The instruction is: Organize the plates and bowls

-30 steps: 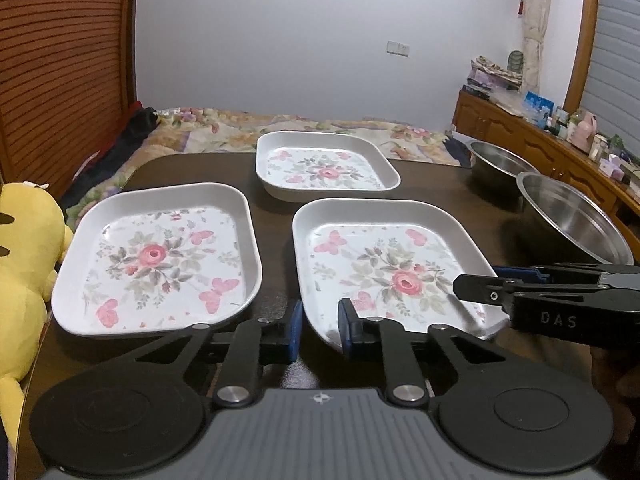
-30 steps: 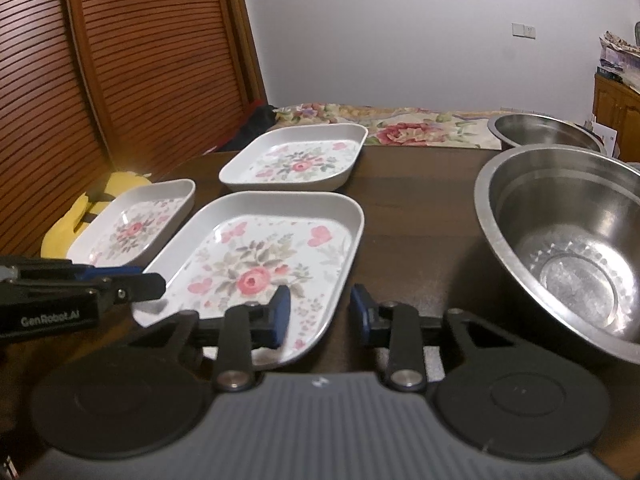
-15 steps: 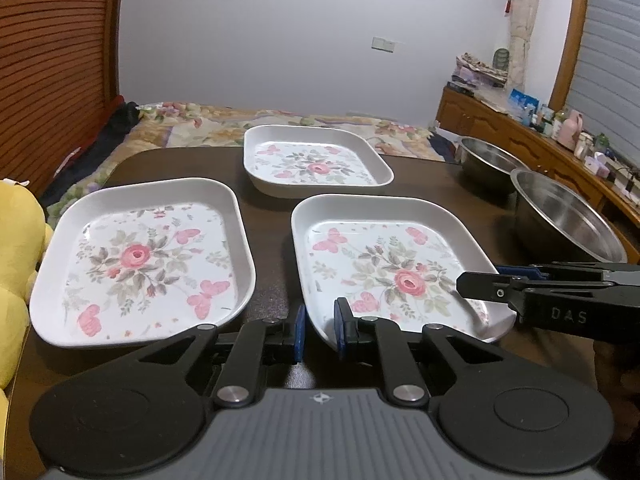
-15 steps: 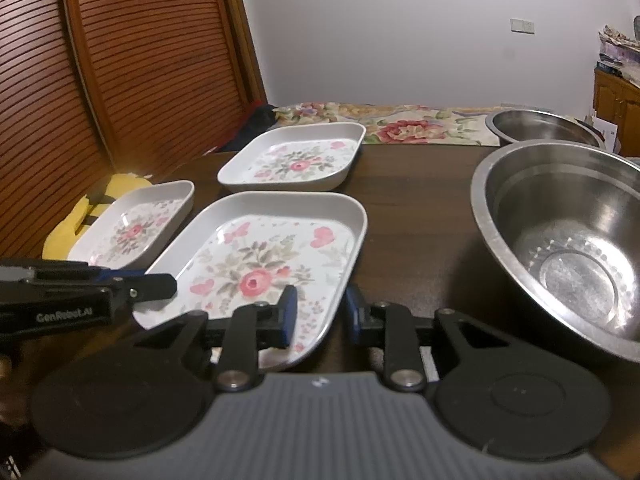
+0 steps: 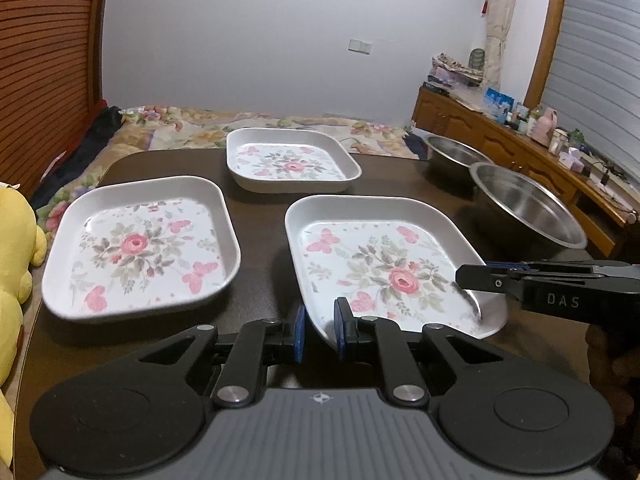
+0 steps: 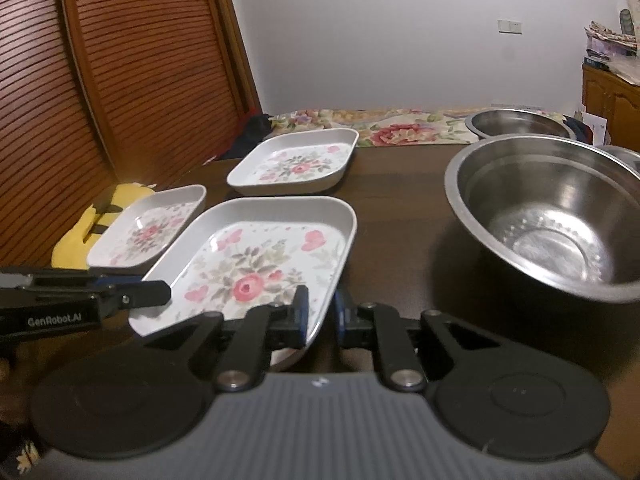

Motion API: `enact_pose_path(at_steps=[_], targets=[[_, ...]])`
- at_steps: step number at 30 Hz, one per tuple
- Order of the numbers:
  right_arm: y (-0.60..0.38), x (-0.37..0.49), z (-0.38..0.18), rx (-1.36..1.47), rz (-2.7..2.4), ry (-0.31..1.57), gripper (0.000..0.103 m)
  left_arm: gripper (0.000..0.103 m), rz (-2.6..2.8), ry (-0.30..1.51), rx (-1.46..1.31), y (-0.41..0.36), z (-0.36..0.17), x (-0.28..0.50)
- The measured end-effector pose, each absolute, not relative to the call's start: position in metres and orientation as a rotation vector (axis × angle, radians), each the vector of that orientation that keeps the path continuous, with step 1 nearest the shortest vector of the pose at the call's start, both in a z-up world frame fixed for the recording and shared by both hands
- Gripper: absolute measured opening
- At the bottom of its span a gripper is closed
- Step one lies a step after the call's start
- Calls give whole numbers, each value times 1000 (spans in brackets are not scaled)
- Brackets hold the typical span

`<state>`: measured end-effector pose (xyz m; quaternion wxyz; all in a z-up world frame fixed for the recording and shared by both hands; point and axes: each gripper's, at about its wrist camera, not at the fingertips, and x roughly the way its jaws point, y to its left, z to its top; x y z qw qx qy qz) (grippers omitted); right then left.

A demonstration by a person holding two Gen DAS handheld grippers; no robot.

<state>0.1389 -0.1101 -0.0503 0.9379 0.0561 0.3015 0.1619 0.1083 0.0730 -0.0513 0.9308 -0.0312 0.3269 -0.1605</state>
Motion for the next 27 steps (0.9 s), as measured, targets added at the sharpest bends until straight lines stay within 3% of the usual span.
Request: enact_pose_path(at_steps=[27], targets=[[-93,77,-56,97,384,674,16,17,-291,681,-55,84,-44,29]])
